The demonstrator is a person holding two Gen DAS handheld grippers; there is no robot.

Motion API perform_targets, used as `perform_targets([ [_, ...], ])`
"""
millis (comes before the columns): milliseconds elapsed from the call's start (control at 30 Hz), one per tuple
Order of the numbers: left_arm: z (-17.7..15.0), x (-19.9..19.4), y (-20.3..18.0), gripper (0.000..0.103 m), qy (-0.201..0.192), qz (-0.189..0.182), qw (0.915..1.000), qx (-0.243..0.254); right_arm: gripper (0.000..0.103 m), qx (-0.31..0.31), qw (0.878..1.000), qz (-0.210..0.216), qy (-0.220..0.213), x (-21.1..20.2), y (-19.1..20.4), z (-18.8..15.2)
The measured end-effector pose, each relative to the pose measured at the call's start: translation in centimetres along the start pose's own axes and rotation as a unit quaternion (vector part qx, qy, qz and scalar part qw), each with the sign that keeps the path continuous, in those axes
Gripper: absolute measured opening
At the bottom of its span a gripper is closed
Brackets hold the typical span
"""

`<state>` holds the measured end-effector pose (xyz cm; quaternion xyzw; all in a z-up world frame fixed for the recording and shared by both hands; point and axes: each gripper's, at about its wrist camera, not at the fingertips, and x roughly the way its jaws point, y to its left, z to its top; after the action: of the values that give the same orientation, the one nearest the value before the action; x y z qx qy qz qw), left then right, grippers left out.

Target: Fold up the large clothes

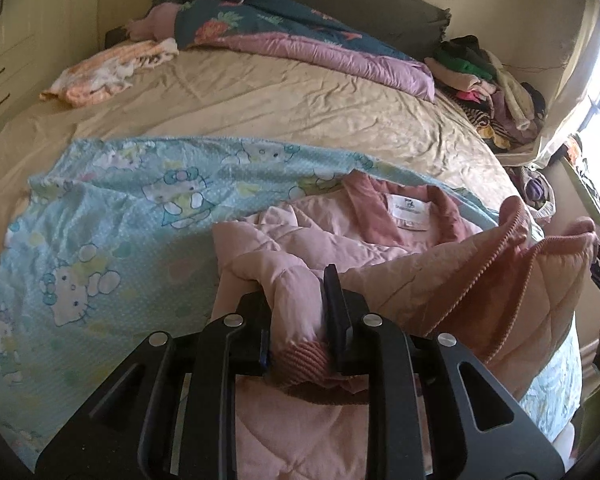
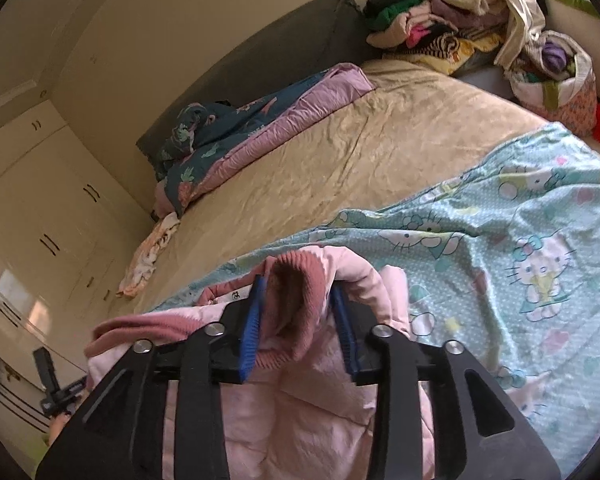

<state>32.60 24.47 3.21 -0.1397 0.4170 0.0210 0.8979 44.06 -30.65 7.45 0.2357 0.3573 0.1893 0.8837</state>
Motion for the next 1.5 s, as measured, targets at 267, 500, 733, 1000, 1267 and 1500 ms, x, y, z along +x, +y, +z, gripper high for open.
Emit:
perform_targets([
  [267,0.4,2.6,1.9,0.021,0.007,-0.031,0.9980,-0.054,0.075,-0.045,0.998,-0.038,0.006,1.3,-0.8,-1.3],
  [500,1.3,0.9,2.8,0.071,-0.038,-0.074,0.9911,-0.104,0.077,-0.123,0.985,-0.105,0.052,4.8,-1.2,-4.7],
  [733,1.3,-4.3,2.6,0.090,-0.109,-0.019,0.9928,-0.046,0.082,-0.146,0.979,-0.128,0.058,6.8,-1.5,-5.3],
  [1000,-4.1,2.0,4.3,0.093,0.000,-0.038,0.9989,-0.027,0.077,-0.196,0.965,-0.164,0.064,9.2,-1.0,-5.6],
  [1267,-4.2,4.4,1.2,0.027,-0.005,-0.008,0.9999,0.014,0.023,-0.270,0.944,-0.184,0.043,9.3,0.5,-7.2],
  [1500,-0.2,4.7,0.2,0.019,-0.054,0.029,0.9977,0.028,0.019,-0.182,0.965,-0.185,-0.026,8.3,0.2,-2.2],
])
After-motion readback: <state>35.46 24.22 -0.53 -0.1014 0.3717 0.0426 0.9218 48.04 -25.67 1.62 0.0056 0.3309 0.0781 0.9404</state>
